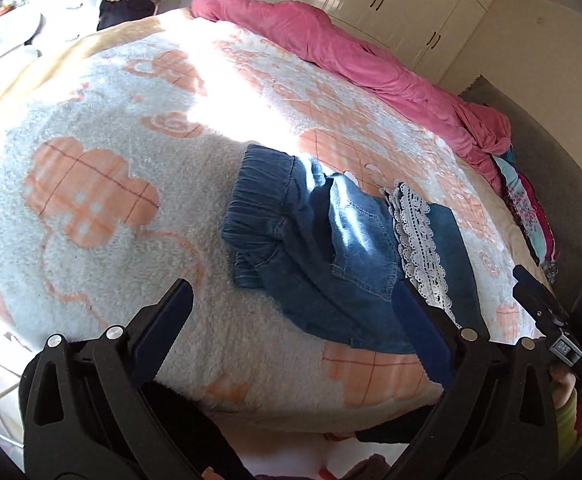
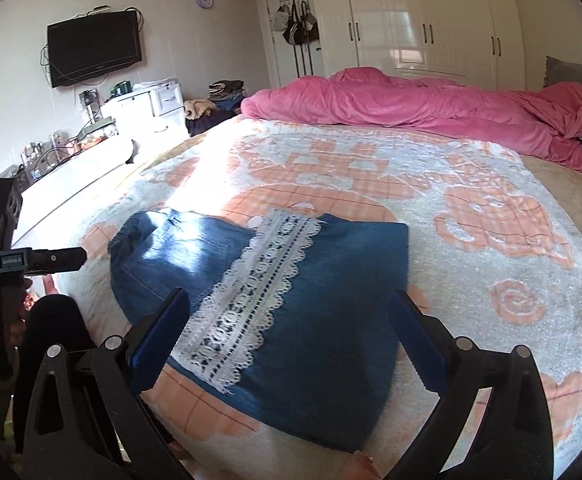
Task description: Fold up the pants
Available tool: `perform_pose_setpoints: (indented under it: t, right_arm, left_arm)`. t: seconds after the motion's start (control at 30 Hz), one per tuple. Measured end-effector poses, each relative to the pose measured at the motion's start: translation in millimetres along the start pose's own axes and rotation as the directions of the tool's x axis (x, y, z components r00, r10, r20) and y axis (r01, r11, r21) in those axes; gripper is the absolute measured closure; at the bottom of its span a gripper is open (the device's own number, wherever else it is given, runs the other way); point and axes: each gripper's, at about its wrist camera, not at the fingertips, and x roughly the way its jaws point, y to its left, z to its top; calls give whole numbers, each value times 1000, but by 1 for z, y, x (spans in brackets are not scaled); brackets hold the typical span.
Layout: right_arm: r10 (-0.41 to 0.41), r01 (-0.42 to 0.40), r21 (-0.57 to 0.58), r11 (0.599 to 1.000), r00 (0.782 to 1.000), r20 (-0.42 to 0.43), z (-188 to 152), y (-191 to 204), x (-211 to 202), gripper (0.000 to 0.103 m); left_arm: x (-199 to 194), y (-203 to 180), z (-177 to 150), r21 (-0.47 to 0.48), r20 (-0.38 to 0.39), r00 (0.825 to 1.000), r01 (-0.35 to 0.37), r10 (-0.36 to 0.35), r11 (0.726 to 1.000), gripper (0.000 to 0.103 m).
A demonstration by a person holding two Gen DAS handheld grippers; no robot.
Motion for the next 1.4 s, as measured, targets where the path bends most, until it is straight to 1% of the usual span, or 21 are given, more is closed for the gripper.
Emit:
perform_pose_setpoints:
  t: [0.1,0.23,0.37,0.43,0.5,0.57,0.63,0.67,0.73,0.77,0.8,0.9,0.97,1.0,1.1,1.2,1.3,1.4]
  right_arm:
    - [75,-75,-7,997,997,-36,16,14,14,5]
    - [163,-166,-26,986,982,-97,43,35,41,5]
    - [179,-195,-91,977,971,-158,67,55,72,5]
    - [192,-216,-106,971,961,-200,77,64,90,5]
    - [210,-244,-113,963,945,-249,86,73,109,5]
    - [224,-267,-120,956,930,-292,92,83,126,5]
    - [224,-284,-153,946,920,-321,99,97,141,5]
    - [223,-291,-171,941,916,-335,100,103,147,5]
    - [207,-298,-211,931,907,-368,103,117,160,5]
    - [213,-312,-218,925,899,-384,104,123,164,5]
    - [213,-320,-227,920,893,-395,105,128,169,5]
    - [209,-348,-281,895,881,-425,106,148,181,5]
    - [205,-369,-312,876,868,-452,106,162,192,5]
    - [196,-367,-321,873,867,-459,105,166,197,5]
    - [172,-369,-335,867,853,-493,102,178,219,5]
    - [170,-373,-309,875,834,-525,99,181,240,5]
    - [203,-395,-246,885,804,-560,96,182,257,5]
    - [208,-414,-226,882,771,-602,86,185,266,6]
  left_arm:
    - [3,6,-4,-19,-21,1000,15,-15,1000,10]
    - [7,11,-10,-41,-38,998,41,-43,998,10]
    - [11,17,-14,-76,-44,996,70,-74,995,10]
    - [13,18,-17,-101,-38,994,99,-103,990,10]
    - [15,17,-19,-122,-32,989,140,-145,983,10]
    - [18,14,-19,-131,-28,985,168,-173,977,13]
    - [21,12,-19,-146,-24,979,196,-202,970,24]
    - [23,12,-19,-153,-25,976,208,-214,966,26]
    - [29,16,-20,-192,-45,965,246,-259,950,37]
    - [32,18,-20,-205,-50,961,255,-270,945,39]
    - [34,22,-20,-222,-53,962,252,-270,942,41]
    - [40,28,-20,-249,-56,960,252,-274,935,42]
    - [43,30,-18,-255,-53,959,258,-280,932,42]
    - [45,31,-17,-254,-50,959,256,-277,933,42]
    - [49,34,-15,-257,-43,959,260,-280,931,42]
    - [51,34,-15,-249,-34,959,263,-280,932,41]
    - [53,33,-14,-235,-27,960,263,-277,936,40]
    - [56,30,-11,-236,-31,960,264,-278,935,37]
